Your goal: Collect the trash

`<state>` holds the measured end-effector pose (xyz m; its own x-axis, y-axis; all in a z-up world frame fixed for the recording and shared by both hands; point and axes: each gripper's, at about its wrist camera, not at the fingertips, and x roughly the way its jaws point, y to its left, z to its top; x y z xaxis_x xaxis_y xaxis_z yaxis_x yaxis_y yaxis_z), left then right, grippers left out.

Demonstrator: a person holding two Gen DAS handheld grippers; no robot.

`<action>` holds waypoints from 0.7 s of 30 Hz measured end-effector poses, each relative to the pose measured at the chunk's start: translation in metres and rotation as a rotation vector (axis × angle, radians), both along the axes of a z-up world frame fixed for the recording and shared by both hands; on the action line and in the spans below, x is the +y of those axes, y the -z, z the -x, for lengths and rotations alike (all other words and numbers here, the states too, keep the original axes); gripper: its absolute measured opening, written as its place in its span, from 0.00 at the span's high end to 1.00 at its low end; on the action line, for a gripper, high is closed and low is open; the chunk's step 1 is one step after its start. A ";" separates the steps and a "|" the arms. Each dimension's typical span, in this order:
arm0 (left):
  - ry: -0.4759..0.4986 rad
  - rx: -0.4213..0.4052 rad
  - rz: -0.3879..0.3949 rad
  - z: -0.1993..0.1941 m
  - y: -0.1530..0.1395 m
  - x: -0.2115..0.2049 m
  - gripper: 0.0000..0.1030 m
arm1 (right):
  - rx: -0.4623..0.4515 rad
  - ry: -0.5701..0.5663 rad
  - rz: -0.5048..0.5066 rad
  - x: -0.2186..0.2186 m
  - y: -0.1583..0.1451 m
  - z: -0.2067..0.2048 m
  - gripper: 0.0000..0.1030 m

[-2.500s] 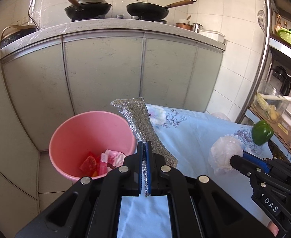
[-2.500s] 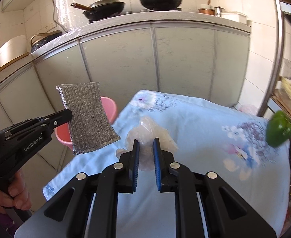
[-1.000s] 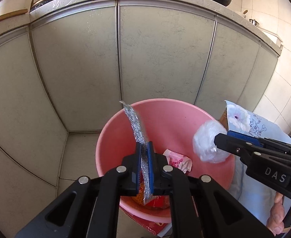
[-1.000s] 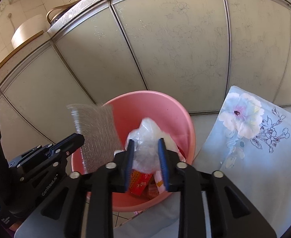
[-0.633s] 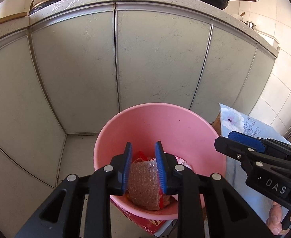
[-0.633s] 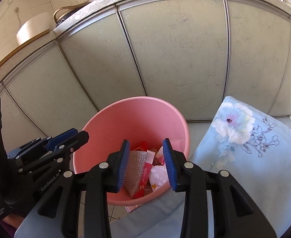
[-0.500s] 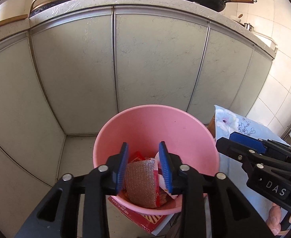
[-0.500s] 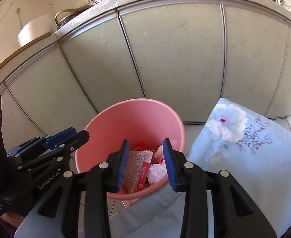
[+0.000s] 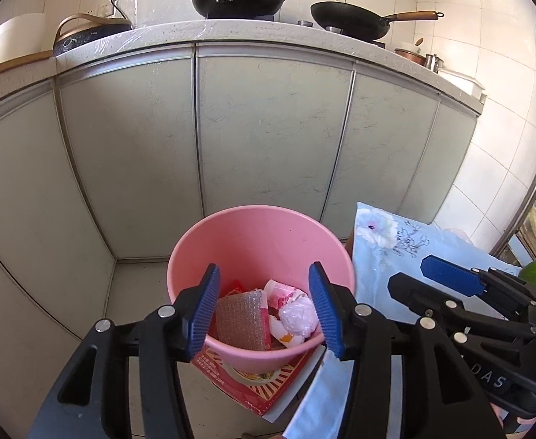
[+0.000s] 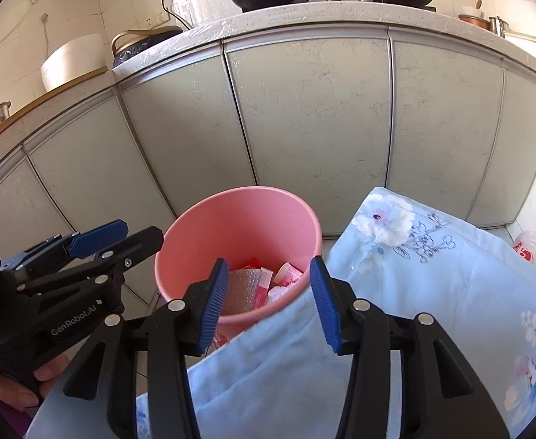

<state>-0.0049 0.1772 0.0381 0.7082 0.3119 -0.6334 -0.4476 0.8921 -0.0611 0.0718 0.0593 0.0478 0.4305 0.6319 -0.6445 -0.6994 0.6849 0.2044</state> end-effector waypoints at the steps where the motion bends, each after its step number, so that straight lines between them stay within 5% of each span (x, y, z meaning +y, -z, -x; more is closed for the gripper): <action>1: 0.002 -0.002 0.000 0.002 -0.002 -0.003 0.51 | -0.008 0.004 0.003 -0.002 -0.001 0.004 0.50; 21: 0.099 0.003 0.003 0.042 0.000 -0.083 0.45 | -0.055 0.211 0.024 -0.089 -0.009 0.082 0.43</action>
